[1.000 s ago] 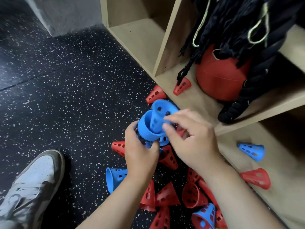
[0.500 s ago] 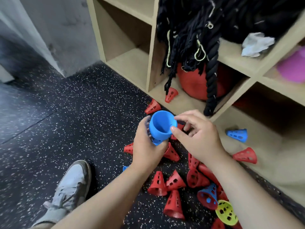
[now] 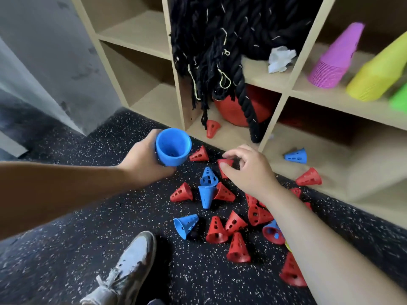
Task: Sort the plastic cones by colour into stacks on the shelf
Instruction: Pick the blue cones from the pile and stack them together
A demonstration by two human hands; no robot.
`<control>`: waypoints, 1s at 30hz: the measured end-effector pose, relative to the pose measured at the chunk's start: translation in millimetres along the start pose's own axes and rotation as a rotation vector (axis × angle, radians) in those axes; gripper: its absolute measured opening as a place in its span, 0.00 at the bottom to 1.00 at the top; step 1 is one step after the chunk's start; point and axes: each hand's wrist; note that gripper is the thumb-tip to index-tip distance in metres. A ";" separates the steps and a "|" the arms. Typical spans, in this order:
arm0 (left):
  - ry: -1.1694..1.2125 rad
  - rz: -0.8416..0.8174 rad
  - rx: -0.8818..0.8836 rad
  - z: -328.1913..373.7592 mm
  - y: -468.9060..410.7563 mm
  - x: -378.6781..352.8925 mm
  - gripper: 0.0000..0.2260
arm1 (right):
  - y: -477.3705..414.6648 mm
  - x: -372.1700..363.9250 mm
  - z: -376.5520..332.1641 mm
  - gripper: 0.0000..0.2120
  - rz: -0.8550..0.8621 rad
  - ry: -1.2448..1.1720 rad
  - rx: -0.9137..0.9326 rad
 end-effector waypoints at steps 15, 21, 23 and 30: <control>0.073 0.022 -0.051 -70.3 -21.5 -31.7 0.33 | 33.4 -105.2 30.1 0.15 -0.222 0.034 -0.107; 0.117 0.010 0.035 -92.6 -22.0 -62.1 0.33 | 62.3 -158.9 29.4 0.22 -0.346 0.047 -0.177; 0.122 0.006 0.063 -98.4 -22.0 -70.4 0.34 | 69.9 -174.1 30.3 0.25 -0.429 0.073 -0.209; 0.117 -0.063 0.063 -112.9 -31.6 -87.4 0.34 | 81.2 -197.3 38.7 0.22 -0.384 0.125 -0.249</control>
Point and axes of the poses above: each hand's wrist, its own y-axis away from the middle knuckle, its own x-axis out of the back of the hand, z = x × y, and after that the axes turned 8 degrees about x, right-handed
